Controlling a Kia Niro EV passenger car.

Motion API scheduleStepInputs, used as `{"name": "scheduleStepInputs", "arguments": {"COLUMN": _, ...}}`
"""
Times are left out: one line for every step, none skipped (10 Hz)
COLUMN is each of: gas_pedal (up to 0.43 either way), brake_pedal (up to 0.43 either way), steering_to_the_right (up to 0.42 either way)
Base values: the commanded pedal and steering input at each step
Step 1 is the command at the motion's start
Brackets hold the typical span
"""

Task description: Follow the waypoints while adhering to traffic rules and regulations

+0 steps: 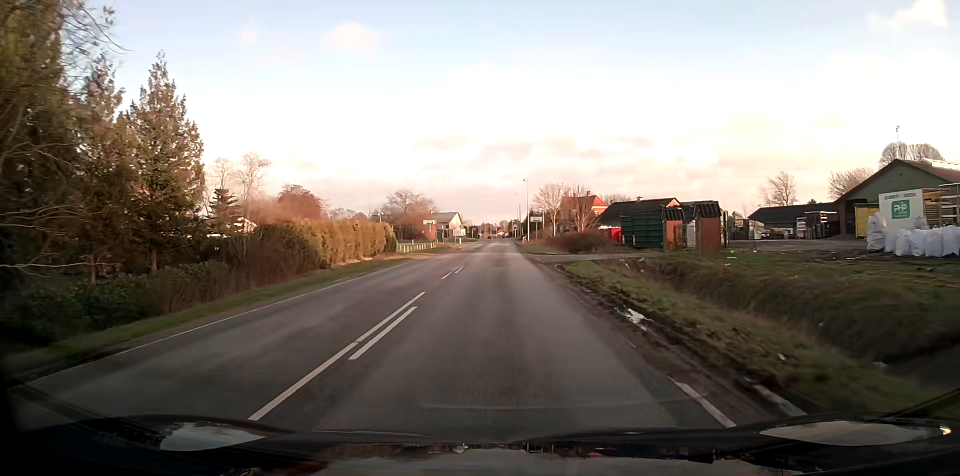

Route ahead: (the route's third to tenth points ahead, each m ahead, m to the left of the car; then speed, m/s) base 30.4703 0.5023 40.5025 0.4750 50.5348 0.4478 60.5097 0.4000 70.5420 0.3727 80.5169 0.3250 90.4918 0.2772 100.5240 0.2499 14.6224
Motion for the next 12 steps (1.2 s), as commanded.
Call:
{"name": "scheduleStepInputs", "arguments": {"gas_pedal": 0.059, "brake_pedal": 0.0, "steering_to_the_right": -0.002}}
{"name": "scheduleStepInputs", "arguments": {"gas_pedal": 0.047, "brake_pedal": 0.0, "steering_to_the_right": -0.002}}
{"name": "scheduleStepInputs", "arguments": {"gas_pedal": 0.039, "brake_pedal": 0.0, "steering_to_the_right": -0.002}}
{"name": "scheduleStepInputs", "arguments": {"gas_pedal": 0.039, "brake_pedal": 0.0, "steering_to_the_right": -0.002}}
{"name": "scheduleStepInputs", "arguments": {"gas_pedal": 0.039, "brake_pedal": 0.0, "steering_to_the_right": -0.002}}
{"name": "scheduleStepInputs", "arguments": {"gas_pedal": 0.039, "brake_pedal": 0.0, "steering_to_the_right": -0.002}}
{"name": "scheduleStepInputs", "arguments": {"gas_pedal": 0.028, "brake_pedal": 0.0, "steering_to_the_right": -0.002}}
{"name": "scheduleStepInputs", "arguments": {"gas_pedal": 0.028, "brake_pedal": 0.0, "steering_to_the_right": -0.002}}
{"name": "scheduleStepInputs", "arguments": {"gas_pedal": 0.028, "brake_pedal": 0.0, "steering_to_the_right": -0.002}}
{"name": "scheduleStepInputs", "arguments": {"gas_pedal": 0.028, "brake_pedal": 0.0, "steering_to_the_right": -0.002}}
{"name": "scheduleStepInputs", "arguments": {"gas_pedal": 0.028, "brake_pedal": 0.0, "steering_to_the_right": -0.002}}
{"name": "scheduleStepInputs", "arguments": {"gas_pedal": 0.028, "brake_pedal": 0.0, "steering_to_the_right": -0.002}}
